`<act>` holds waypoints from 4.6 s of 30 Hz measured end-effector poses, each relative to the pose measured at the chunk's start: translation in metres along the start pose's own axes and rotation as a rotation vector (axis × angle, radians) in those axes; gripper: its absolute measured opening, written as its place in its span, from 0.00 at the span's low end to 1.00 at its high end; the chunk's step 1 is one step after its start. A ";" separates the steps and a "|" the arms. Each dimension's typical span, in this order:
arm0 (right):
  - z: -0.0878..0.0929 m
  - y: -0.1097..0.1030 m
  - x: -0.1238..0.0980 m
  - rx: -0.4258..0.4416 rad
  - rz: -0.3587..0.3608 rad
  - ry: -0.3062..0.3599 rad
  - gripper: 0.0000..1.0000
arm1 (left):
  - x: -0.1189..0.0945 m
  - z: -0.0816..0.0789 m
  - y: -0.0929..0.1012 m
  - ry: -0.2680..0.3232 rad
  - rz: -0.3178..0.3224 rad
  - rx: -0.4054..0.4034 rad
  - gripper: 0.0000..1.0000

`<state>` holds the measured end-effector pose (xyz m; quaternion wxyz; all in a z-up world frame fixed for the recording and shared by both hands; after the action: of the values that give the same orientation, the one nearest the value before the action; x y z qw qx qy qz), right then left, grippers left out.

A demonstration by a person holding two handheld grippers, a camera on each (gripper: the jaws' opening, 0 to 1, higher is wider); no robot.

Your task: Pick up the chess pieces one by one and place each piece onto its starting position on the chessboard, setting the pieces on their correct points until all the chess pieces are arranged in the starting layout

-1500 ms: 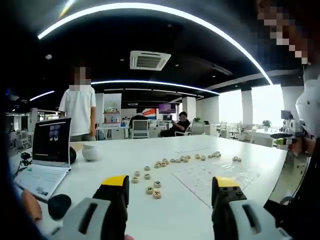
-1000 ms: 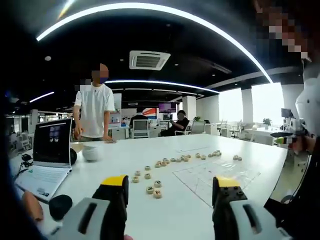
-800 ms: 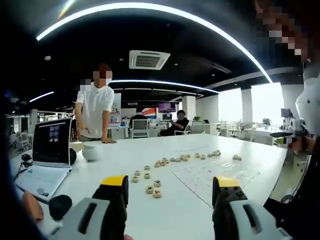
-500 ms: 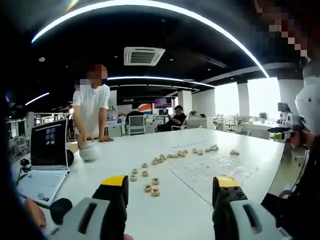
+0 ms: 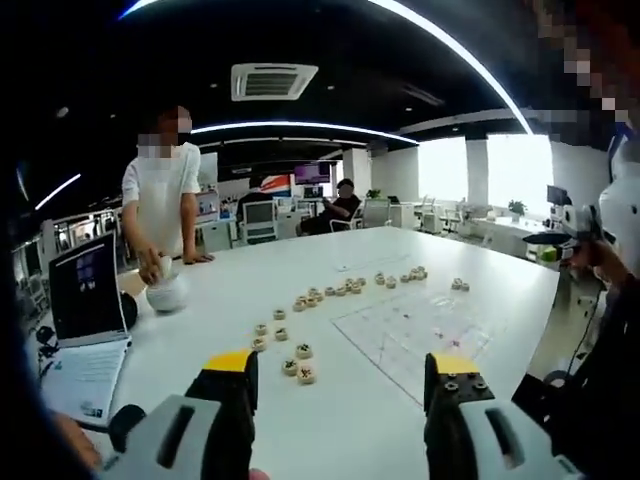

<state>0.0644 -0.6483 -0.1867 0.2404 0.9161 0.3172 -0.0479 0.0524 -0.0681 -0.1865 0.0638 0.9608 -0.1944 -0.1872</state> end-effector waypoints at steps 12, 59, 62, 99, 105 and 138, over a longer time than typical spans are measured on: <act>-0.018 0.016 0.018 -0.064 -0.111 -0.056 0.63 | 0.006 -0.022 -0.002 -0.086 0.027 0.045 0.68; -0.031 0.020 0.072 -0.191 -0.264 -0.147 0.61 | 0.074 -0.043 -0.006 -0.266 0.143 0.167 0.64; -0.031 0.020 0.071 -0.188 -0.256 -0.146 0.61 | 0.075 -0.044 -0.005 -0.268 0.145 0.170 0.64; -0.022 0.014 0.060 -0.167 -0.241 -0.168 0.59 | 0.120 -0.055 -0.012 -0.374 0.183 0.264 0.65; -0.021 0.013 0.056 -0.165 -0.233 -0.167 0.59 | 0.126 -0.058 -0.020 -0.399 0.178 0.281 0.65; -0.012 0.017 0.035 -0.129 -0.151 -0.193 0.56 | 0.183 -0.109 0.023 -0.407 0.308 0.385 0.66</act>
<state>0.1018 -0.6345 -0.1773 0.3239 0.8635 0.3630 -0.1332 0.2425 -0.1565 -0.1427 -0.1316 0.8573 -0.3781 -0.3237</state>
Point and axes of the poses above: the point that each gripper's makers call its tool centre point, and the gripper's own axes: x roughly forward along the fingers, y roughly to its right, z roughly out of its underside, the point moved 10 cm from there along -x, roughly backward along the fingers, and after that the axes turned 14 degrees about -x, right-handed, at the moved point
